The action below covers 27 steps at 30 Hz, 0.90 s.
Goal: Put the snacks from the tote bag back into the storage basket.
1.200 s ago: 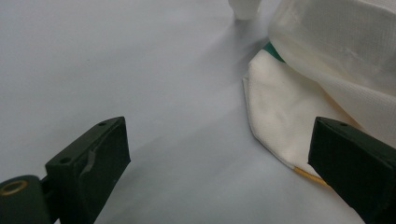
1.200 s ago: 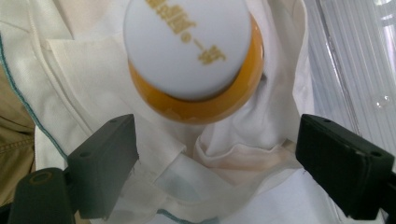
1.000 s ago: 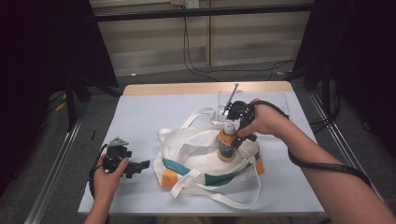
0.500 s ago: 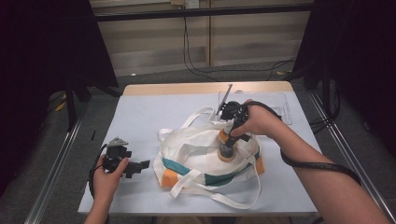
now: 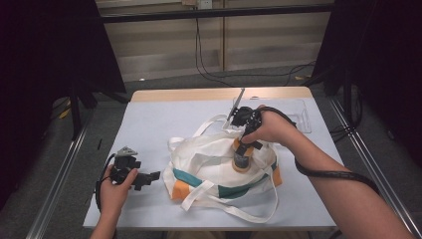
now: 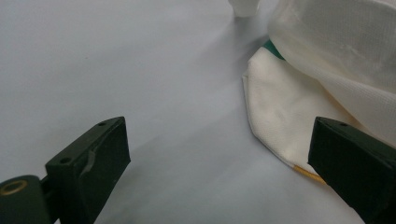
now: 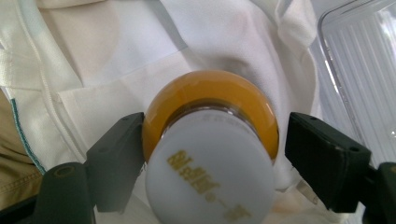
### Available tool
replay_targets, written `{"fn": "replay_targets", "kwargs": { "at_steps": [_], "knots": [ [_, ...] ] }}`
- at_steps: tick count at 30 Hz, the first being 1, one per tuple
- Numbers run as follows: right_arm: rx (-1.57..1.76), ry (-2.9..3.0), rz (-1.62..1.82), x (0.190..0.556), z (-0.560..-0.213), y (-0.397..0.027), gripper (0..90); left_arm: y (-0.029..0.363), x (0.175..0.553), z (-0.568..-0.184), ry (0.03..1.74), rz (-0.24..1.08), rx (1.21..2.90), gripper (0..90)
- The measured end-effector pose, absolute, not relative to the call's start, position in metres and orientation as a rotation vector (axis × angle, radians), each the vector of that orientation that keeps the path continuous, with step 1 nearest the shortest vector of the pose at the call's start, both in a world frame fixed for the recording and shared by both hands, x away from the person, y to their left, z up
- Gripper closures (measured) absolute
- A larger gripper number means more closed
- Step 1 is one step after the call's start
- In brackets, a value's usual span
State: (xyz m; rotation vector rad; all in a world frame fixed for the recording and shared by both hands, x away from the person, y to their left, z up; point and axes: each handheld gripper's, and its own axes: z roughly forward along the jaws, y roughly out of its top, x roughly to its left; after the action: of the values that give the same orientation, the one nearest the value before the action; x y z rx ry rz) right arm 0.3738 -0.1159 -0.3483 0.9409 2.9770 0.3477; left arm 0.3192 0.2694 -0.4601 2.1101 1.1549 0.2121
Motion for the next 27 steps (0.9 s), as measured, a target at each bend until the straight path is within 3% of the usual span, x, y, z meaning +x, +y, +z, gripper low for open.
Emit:
{"fn": "replay_targets", "kwargs": {
  "at_steps": [14, 27],
  "knots": [
    [0.954, 2.999, 0.307, 0.3751, -0.3563, -0.1100, 29.8, 0.2685, 0.3185, -0.4608, 1.154, 0.204, 2.114, 5.2],
    [0.949, 3.006, 0.265, 0.3738, -0.3544, -0.1079, 30.3, 0.2691, 0.3187, -0.4606, 1.156, 0.209, 2.114, 5.2]
  ]
}}
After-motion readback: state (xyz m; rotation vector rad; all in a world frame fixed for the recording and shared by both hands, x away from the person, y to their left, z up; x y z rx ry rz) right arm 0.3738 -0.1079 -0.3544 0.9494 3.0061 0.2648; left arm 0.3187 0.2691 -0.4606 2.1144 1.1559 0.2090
